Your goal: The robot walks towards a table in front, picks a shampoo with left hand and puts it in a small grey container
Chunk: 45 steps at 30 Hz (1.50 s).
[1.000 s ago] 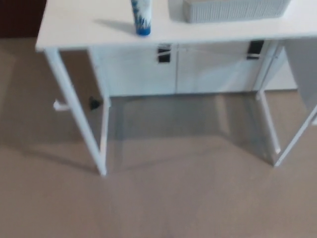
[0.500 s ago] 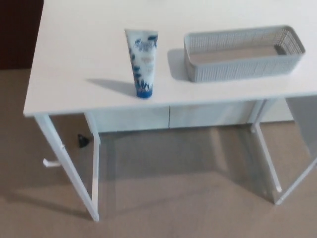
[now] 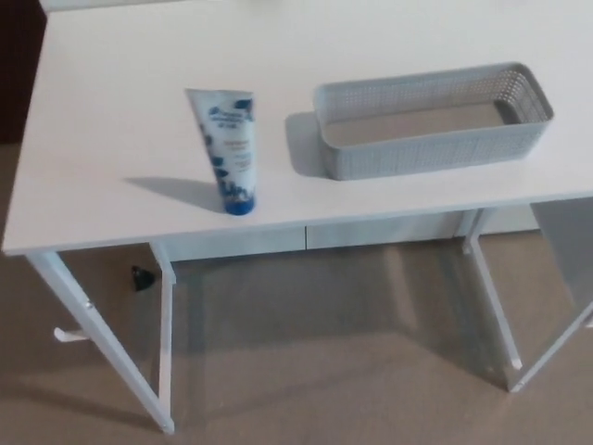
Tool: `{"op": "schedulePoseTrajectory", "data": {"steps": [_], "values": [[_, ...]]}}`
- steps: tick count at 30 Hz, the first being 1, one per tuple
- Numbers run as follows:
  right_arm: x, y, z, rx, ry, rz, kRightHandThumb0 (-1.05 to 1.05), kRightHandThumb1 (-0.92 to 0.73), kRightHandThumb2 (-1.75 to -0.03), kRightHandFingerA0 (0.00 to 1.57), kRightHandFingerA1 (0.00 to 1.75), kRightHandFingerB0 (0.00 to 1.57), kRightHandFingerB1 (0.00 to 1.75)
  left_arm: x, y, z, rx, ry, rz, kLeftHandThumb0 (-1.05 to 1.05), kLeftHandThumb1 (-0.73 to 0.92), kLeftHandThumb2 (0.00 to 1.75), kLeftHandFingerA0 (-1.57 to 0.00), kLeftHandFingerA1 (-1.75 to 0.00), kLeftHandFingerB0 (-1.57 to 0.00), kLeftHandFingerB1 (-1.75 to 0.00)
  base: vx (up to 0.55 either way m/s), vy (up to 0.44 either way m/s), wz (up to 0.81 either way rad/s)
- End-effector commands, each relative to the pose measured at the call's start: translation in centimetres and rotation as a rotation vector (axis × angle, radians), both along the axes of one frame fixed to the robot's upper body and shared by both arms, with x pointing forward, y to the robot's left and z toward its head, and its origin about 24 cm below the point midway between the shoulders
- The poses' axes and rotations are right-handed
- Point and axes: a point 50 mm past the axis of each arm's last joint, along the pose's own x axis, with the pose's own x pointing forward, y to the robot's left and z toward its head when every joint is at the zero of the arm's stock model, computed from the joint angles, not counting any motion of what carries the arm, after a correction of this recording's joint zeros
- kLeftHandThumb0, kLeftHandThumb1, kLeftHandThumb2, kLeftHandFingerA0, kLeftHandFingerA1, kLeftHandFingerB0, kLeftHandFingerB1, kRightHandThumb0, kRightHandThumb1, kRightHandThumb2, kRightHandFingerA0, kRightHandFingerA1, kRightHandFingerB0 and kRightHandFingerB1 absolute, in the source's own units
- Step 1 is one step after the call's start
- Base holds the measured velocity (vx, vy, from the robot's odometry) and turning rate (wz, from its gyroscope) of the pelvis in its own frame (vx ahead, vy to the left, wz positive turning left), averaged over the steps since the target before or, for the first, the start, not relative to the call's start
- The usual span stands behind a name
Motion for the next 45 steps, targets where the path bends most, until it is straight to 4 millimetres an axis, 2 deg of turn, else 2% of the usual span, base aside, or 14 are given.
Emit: {"op": "schedulePoseTrajectory", "data": {"steps": [1,17,26,38,43,44,45], "values": [[-0.2,-0.2,0.1,0.011,0.002,-0.005,-0.28,-0.7,-0.6,0.71,0.54,0.51,0.44,-0.5,0.6,0.2,0.012,0.021,0.001,-0.25,0.61,0.58,-0.68,-0.57,-0.47,-0.41,0.19,0.149,-0.35],[-0.5,0.0,-0.2,0.01,0.013,-0.021,-0.27,-0.69,-0.6,0.72,0.53,0.51,0.43,0.0,0.7,0.4,0.018,0.02,-0.011,-0.26,0.6,0.58,-0.69,-0.61,-0.46,-0.42,0.06,0.039,0.03],[-0.9,0.2,-0.3,0.008,0.034,0.011,-0.28,-0.68,-0.6,0.71,0.52,0.5,0.42,-0.1,0.8,0.4,0.029,0.034,-0.042,-0.27,0.6,0.58,-0.69,-0.6,-0.46,-0.42,0.19,0.237,-0.1],[-0.6,0.3,-0.3,0.02,0.028,0.014,-0.28,-0.69,-0.6,0.72,0.53,0.52,0.43,0.3,0.9,0.6,0.034,0.027,-0.06,-0.27,0.61,0.58,-0.7,-0.65,-0.46,-0.42,0.05,-0.175,0.05],[-0.6,0.4,-0.4,0.024,0.029,-0.008,-0.29,-0.69,-0.6,0.71,0.52,0.51,0.42,0.4,0.9,0.6,0.038,0.03,-0.056,-0.27,0.61,0.58,-0.69,-0.6,-0.47,-0.42,0.01,-0.077,0.0],[-0.6,0.3,-0.4,0.025,0.029,-0.012,-0.29,-0.7,-0.6,0.71,0.51,0.51,0.42,0.5,0.9,0.6,0.039,0.029,-0.059,-0.34,0.5,0.74,-0.67,-0.68,-0.43,-0.51,0.0,0.0,0.0],[-0.5,0.3,-0.3,0.027,0.025,-0.01,-0.3,-0.7,-0.6,0.71,0.52,0.52,0.42,0.5,0.9,0.6,0.036,0.026,-0.062,-0.28,0.61,0.58,-0.7,-0.65,-0.46,-0.42,0.0,0.0,0.0]]}}
